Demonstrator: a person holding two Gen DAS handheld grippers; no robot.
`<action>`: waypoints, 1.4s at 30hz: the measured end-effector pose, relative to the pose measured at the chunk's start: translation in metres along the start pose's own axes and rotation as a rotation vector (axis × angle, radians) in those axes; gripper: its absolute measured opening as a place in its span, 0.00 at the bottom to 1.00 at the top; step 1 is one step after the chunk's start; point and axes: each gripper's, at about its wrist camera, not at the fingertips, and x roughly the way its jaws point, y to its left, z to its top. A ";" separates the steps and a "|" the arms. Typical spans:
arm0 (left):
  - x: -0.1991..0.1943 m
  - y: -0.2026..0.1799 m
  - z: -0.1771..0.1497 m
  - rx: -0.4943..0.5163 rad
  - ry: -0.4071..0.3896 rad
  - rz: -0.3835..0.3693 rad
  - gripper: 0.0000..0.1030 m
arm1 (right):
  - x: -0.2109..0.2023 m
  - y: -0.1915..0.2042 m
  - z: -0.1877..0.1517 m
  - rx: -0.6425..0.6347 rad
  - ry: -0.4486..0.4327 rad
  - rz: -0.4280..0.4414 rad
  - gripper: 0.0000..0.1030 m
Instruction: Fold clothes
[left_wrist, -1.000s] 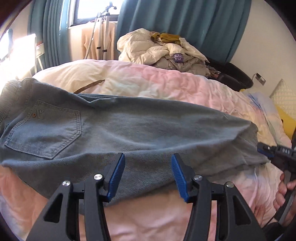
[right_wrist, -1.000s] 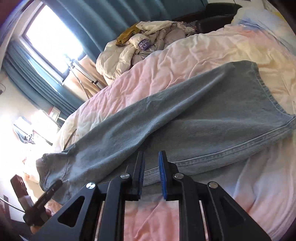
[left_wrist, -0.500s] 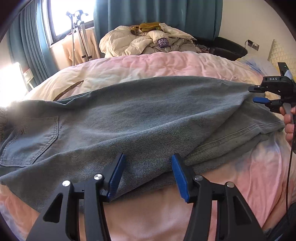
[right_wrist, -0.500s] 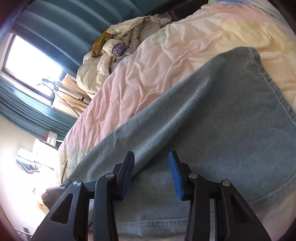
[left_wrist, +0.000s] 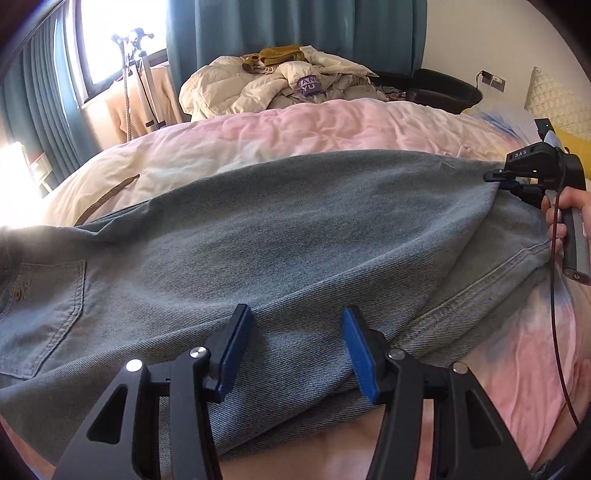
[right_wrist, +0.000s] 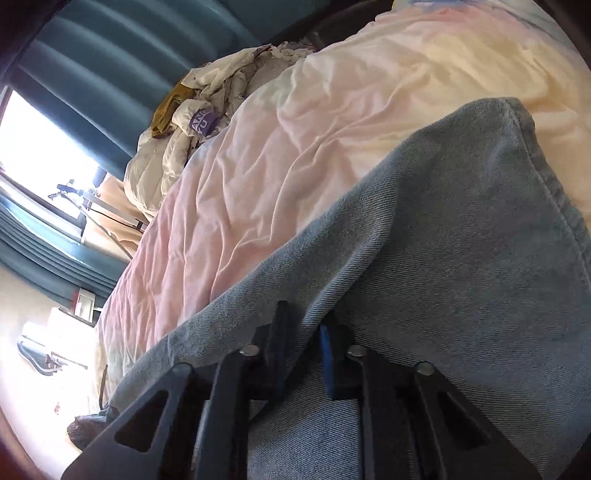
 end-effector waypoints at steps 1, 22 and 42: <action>0.000 0.000 0.001 0.004 -0.001 -0.007 0.33 | -0.003 0.001 0.002 0.004 -0.016 0.016 0.05; -0.059 0.063 0.020 -0.264 -0.170 -0.121 0.00 | -0.076 0.059 0.002 -0.079 -0.109 0.063 0.07; -0.034 0.069 0.001 -0.401 -0.053 -0.196 0.59 | -0.096 -0.066 -0.039 0.363 -0.043 -0.060 0.44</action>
